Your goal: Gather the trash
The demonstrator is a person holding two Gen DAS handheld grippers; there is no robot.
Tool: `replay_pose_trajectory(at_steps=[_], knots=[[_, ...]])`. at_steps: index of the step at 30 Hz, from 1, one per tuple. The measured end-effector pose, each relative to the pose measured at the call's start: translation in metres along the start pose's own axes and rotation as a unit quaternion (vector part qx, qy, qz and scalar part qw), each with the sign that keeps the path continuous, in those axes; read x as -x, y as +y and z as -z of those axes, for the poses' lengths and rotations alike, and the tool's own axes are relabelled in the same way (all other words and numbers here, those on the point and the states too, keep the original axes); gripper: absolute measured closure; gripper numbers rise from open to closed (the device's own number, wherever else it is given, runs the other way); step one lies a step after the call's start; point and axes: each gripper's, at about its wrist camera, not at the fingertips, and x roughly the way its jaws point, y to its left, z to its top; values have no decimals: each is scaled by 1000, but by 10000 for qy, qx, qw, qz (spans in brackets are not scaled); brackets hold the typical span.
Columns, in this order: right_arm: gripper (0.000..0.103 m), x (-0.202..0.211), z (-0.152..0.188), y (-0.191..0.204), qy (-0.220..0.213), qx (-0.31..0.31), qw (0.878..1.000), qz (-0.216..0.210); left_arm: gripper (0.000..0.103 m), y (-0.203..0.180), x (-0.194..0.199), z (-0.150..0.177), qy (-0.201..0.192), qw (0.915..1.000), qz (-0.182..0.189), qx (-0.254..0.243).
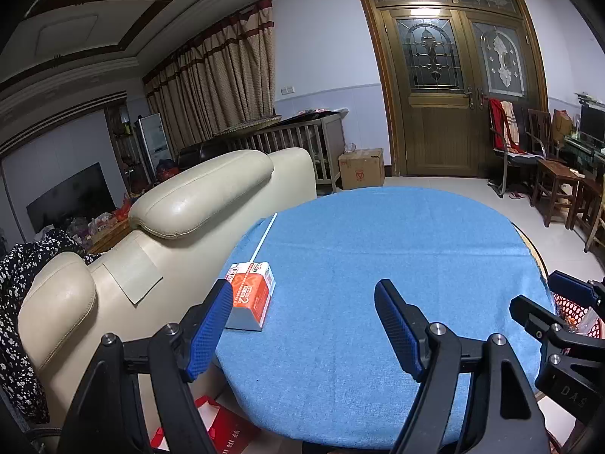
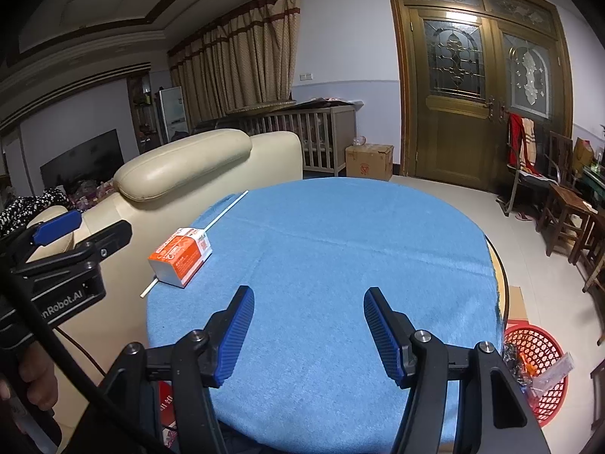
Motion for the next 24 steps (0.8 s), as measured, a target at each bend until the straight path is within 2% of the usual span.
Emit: replay_pose_trajectory(at_steps=[24], knots=[[38,-1,-1,-7,103,-133,9998,52,25,-1,-1,6,97,9999,33,-9]])
